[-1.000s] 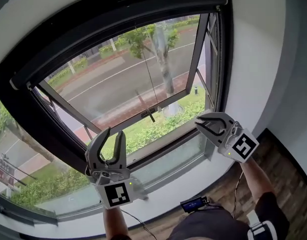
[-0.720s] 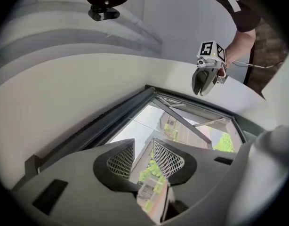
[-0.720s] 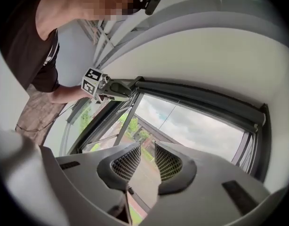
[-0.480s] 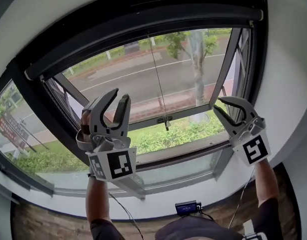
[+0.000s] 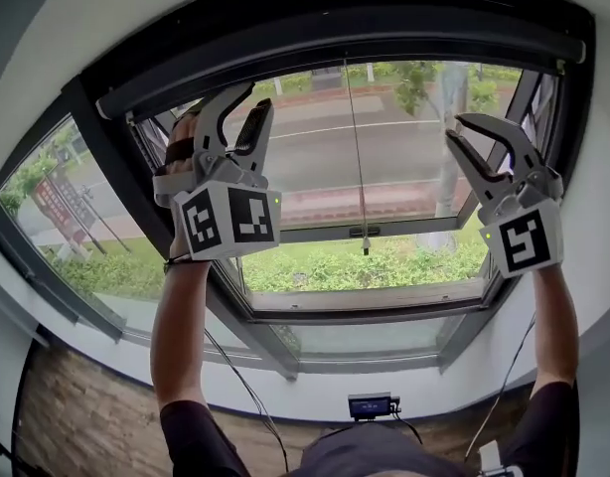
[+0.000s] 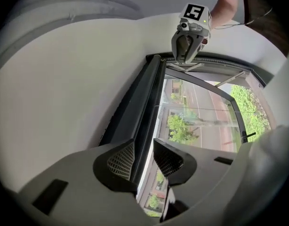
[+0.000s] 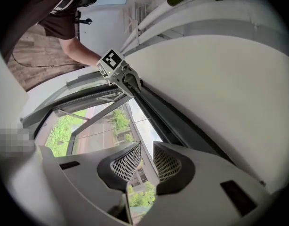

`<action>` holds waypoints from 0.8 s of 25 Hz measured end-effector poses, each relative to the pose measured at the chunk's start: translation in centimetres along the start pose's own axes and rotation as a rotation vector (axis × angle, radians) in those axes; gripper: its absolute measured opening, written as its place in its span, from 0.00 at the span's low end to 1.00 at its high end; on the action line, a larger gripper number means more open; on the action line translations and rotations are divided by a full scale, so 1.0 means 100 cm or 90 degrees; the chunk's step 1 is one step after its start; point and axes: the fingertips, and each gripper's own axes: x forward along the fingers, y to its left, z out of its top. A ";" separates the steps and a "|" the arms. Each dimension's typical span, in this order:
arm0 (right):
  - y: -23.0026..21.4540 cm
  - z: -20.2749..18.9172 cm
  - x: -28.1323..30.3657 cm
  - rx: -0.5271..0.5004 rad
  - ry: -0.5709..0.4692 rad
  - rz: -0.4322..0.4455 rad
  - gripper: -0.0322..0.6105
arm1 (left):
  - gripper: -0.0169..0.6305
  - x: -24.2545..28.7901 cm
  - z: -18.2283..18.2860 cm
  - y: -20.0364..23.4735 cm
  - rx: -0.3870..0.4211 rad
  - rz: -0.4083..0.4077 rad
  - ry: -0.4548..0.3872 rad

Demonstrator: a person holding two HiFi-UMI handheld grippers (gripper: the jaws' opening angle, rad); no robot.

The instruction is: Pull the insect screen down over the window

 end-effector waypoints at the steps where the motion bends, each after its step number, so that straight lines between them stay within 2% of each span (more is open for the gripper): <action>1: -0.002 0.002 0.006 -0.016 0.005 0.002 0.17 | 0.21 0.004 -0.005 0.000 0.007 -0.006 0.007; 7: -0.022 0.009 0.034 -0.103 0.064 0.009 0.17 | 0.21 0.030 -0.026 0.011 0.058 -0.007 0.033; 12: -0.041 0.007 0.049 -0.134 0.108 0.015 0.17 | 0.12 0.040 -0.037 0.010 0.065 -0.051 0.034; 16: -0.047 0.001 0.052 -0.140 0.135 0.021 0.17 | 0.11 0.045 -0.034 0.005 0.088 -0.066 0.035; 20: -0.048 0.009 0.067 -0.184 0.141 0.035 0.17 | 0.09 0.047 -0.038 0.003 0.111 -0.078 0.062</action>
